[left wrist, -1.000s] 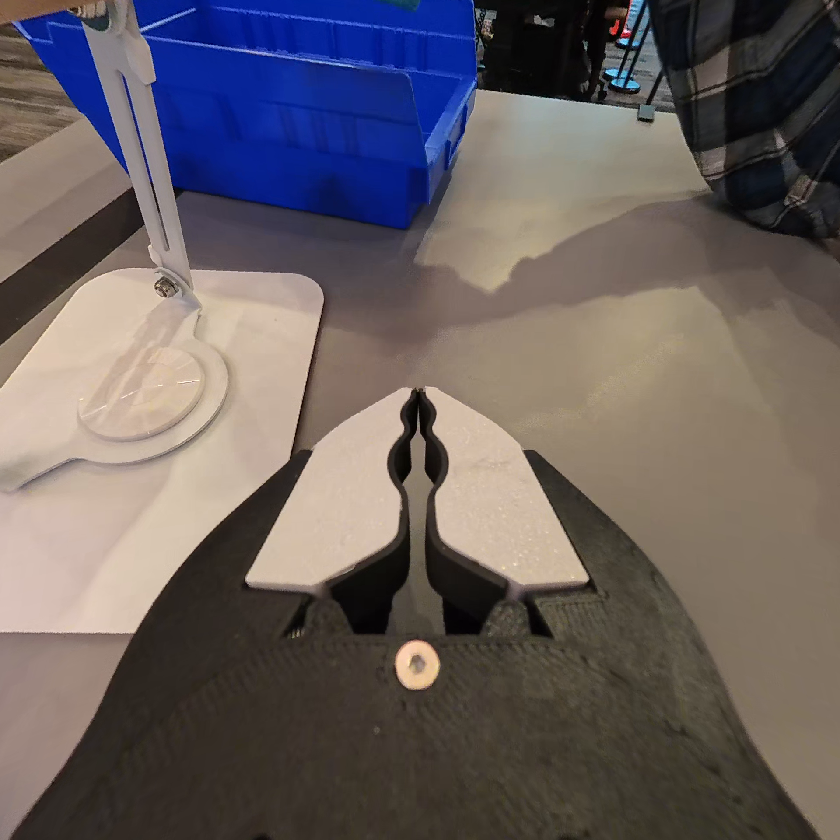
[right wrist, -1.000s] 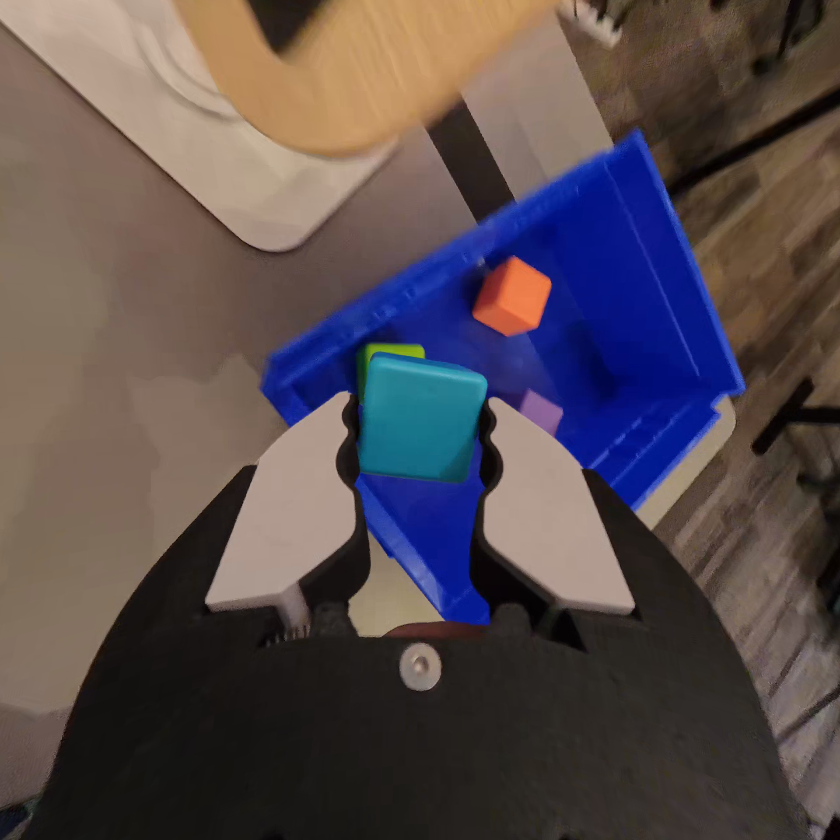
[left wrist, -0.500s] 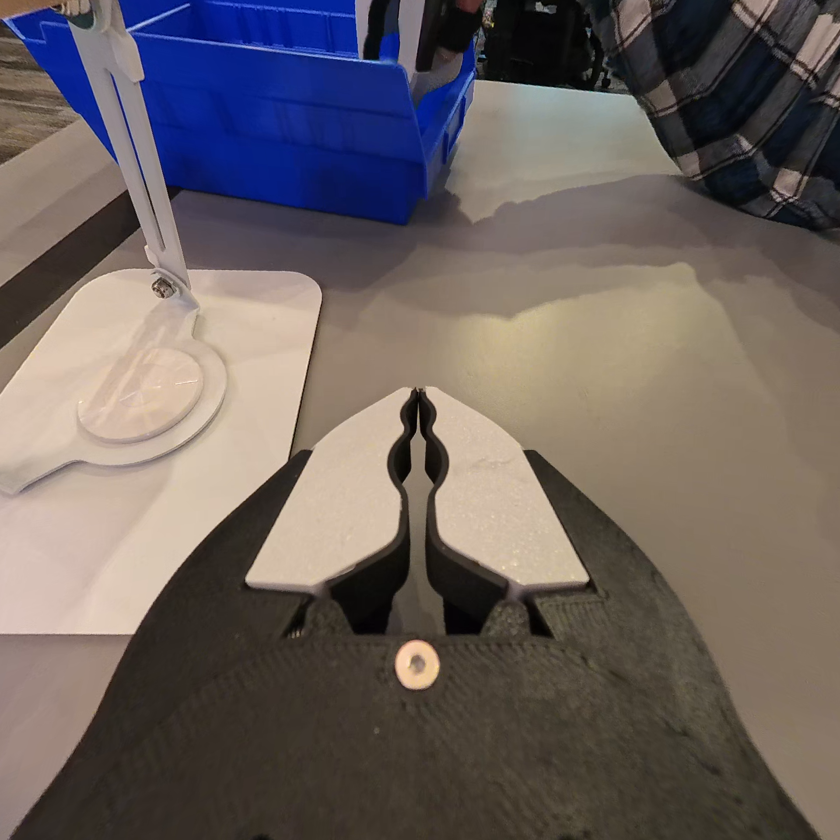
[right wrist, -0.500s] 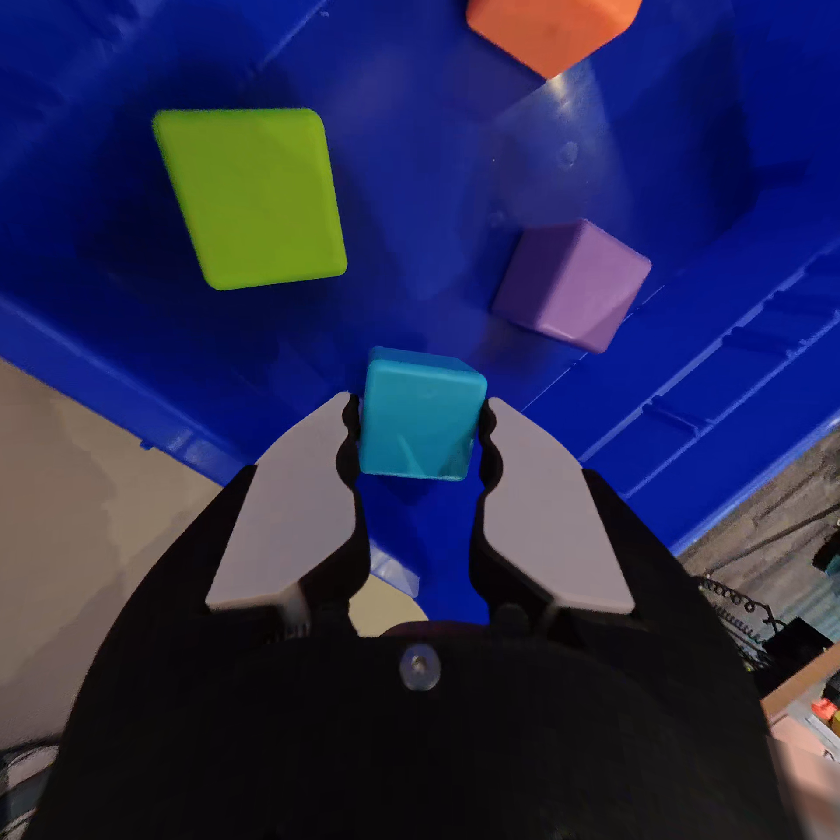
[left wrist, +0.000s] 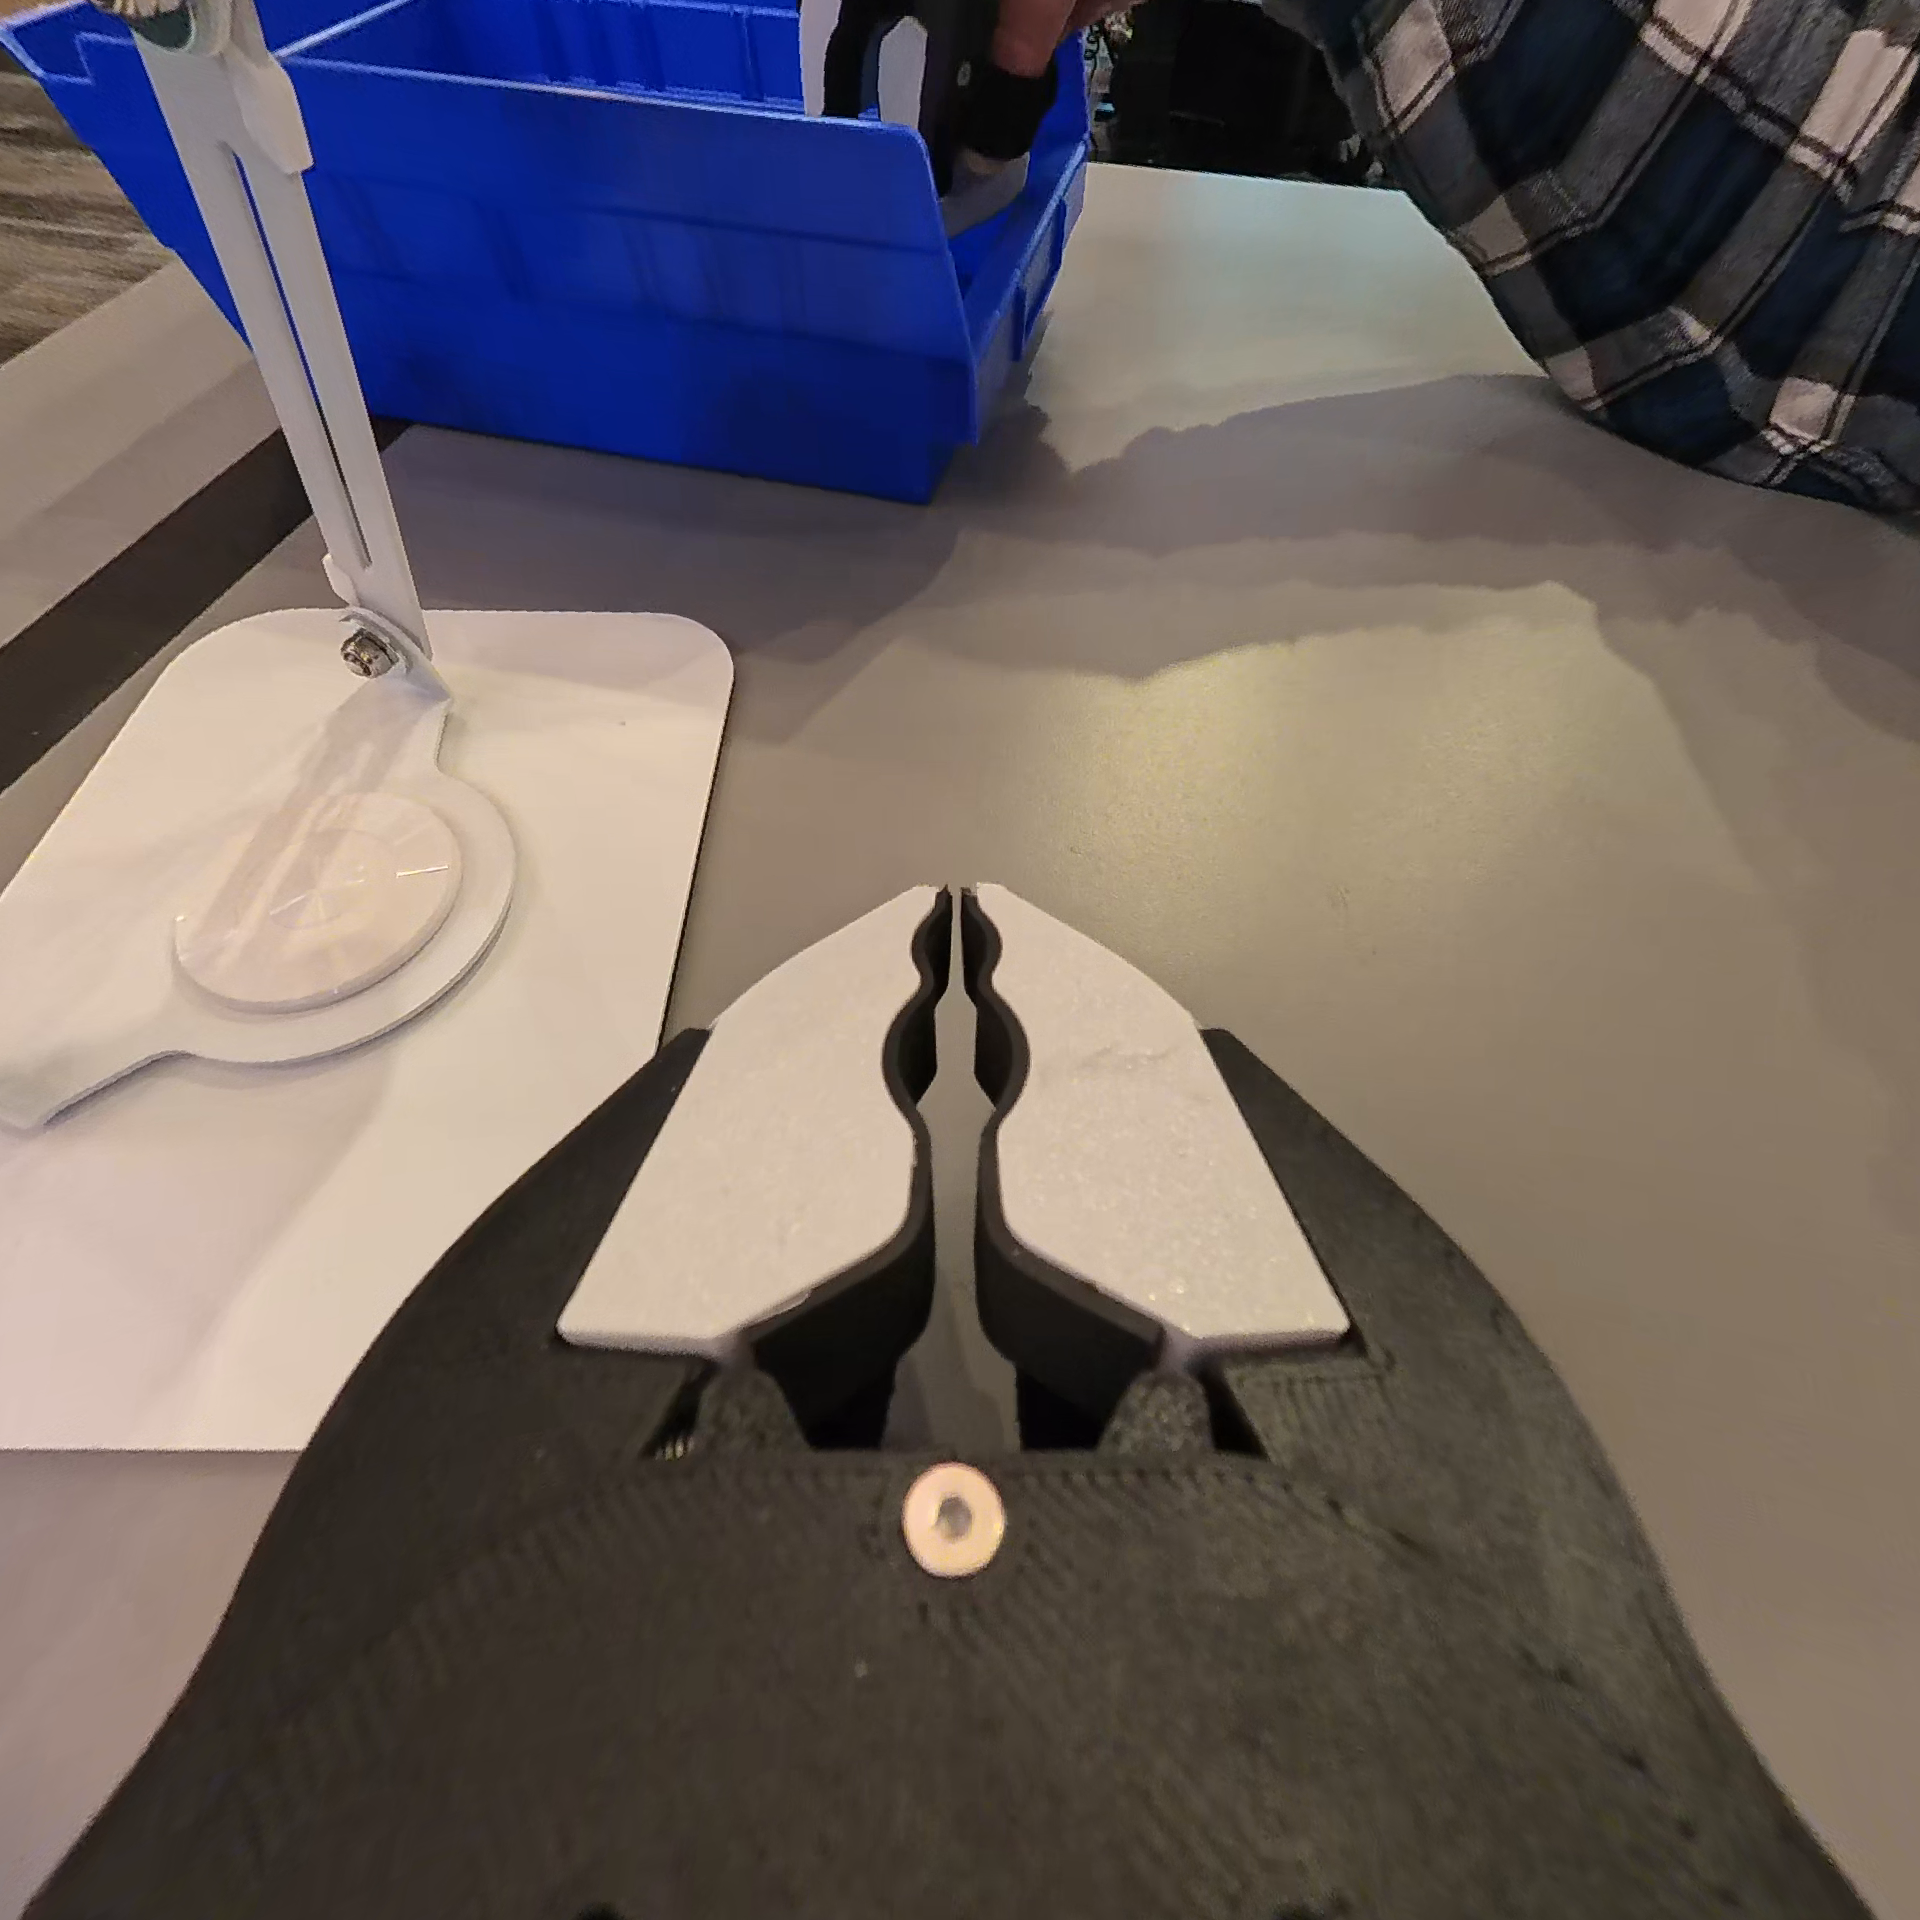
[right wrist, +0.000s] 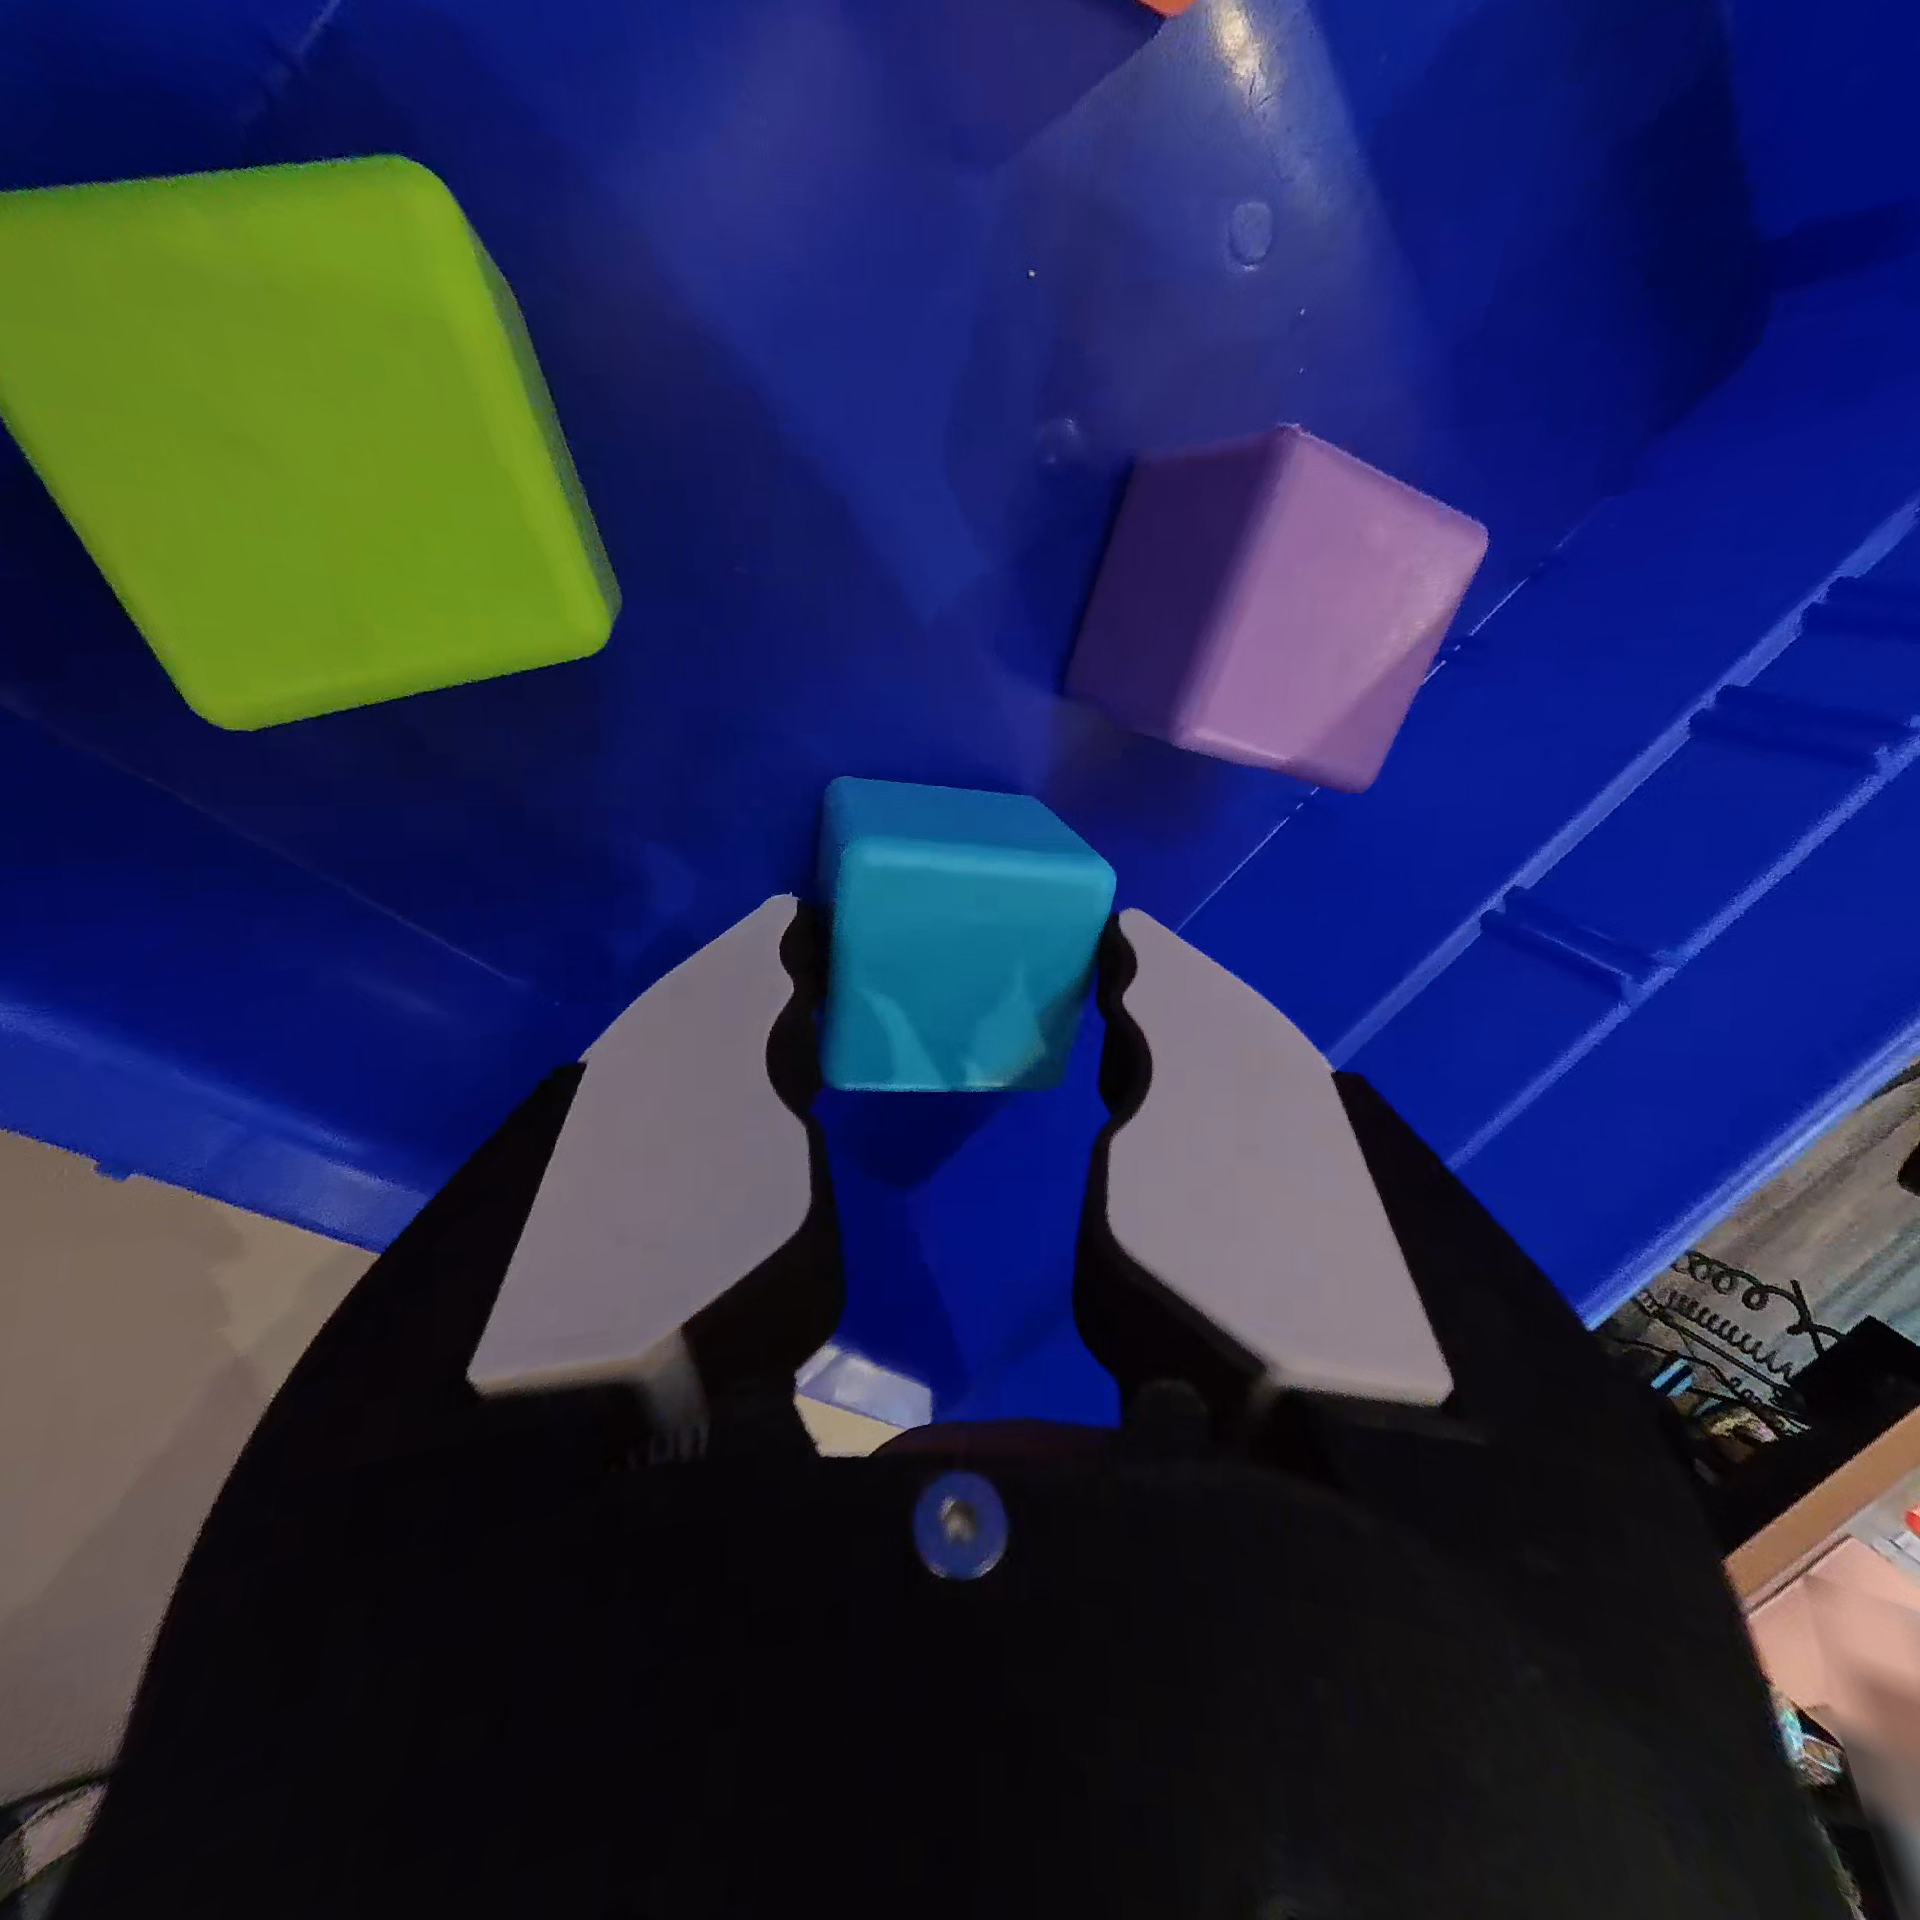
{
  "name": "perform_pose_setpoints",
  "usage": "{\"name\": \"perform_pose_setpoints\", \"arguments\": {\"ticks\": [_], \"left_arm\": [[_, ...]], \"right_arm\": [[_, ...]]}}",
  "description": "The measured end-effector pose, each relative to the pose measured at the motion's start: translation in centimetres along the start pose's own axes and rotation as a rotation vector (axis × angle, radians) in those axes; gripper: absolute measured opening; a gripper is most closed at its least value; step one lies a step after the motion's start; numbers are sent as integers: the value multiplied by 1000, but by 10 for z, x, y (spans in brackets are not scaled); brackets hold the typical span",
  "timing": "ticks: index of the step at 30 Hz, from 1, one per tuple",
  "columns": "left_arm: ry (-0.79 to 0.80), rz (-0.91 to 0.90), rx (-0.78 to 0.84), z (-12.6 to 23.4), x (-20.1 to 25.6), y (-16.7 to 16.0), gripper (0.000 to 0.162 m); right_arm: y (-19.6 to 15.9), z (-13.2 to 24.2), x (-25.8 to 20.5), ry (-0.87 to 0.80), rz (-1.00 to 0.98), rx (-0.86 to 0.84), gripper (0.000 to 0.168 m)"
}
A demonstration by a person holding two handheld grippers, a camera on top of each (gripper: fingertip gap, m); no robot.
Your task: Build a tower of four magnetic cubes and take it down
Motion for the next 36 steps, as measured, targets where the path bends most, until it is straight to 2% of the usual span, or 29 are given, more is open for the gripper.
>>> {"name": "perform_pose_setpoints", "arguments": {"ticks": [5,20,23,27,30,36], "left_arm": [[-1,0,-2,0,0,0,2],[5,-8,-15,-2,1,0,3],[5,-9,-17,-2,1,1,3],[7,-13,-23,-3,1,1,3],[9,-22,-34,-4,2,1,2],[16,-42,-57,-7,4,1,1]], "right_arm": [[-1,5,0,-15,2,10,61],[-11,47,-2,-109,-5,112,60],[-12,67,-6,-138,-7,191,51],[-13,84,-17,-151,44,242,28],[-11,99,-30,-128,99,307,4],[-4,131,-65,-52,229,475,1]]}}
Point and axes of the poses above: each gripper's, where its closed fingertips meet, z back along the fingers, y out of its top, x = y × z across the jaws, the point moved 10 cm from there along z, back along the fingers, and after that the axes turned 12 degrees about -x, right-handed, at the moved point
